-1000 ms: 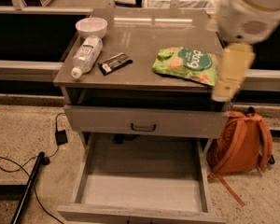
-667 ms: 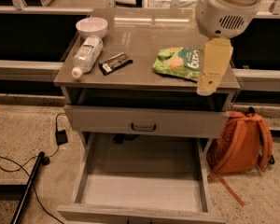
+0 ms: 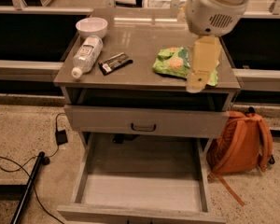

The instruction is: Place blue plastic bottle into middle drawer

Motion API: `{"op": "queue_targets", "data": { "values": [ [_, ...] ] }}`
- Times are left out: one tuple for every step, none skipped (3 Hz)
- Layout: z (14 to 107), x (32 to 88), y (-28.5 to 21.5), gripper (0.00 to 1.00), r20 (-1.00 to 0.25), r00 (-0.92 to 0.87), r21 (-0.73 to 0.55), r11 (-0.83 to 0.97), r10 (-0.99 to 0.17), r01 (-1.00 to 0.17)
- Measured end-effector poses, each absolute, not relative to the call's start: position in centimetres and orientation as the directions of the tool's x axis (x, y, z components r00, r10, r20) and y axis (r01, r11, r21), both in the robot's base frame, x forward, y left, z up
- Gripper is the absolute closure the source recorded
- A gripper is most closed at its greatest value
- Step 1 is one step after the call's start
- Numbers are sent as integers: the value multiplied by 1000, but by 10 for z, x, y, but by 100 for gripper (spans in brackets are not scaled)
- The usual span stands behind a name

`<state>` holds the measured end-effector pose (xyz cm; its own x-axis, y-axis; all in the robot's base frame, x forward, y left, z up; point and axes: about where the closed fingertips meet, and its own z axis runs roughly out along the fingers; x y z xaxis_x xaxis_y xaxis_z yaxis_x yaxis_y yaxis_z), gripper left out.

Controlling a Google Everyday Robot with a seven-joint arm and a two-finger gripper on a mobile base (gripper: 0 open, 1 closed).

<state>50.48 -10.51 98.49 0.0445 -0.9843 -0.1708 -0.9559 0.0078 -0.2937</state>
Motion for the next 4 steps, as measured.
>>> {"op": "queue_targets", "data": {
  "values": [
    [976,556,-5,0,-280,159,-288,-75,-947,-955],
    [974,594,69,0,-312,218,-296,-124,-925,-947],
    [978,596,85,0,-323,241,-306,-140,-915,-942],
    [975,600,89,0,-292,262,-304,-170,-920,-937]
  ]
}}
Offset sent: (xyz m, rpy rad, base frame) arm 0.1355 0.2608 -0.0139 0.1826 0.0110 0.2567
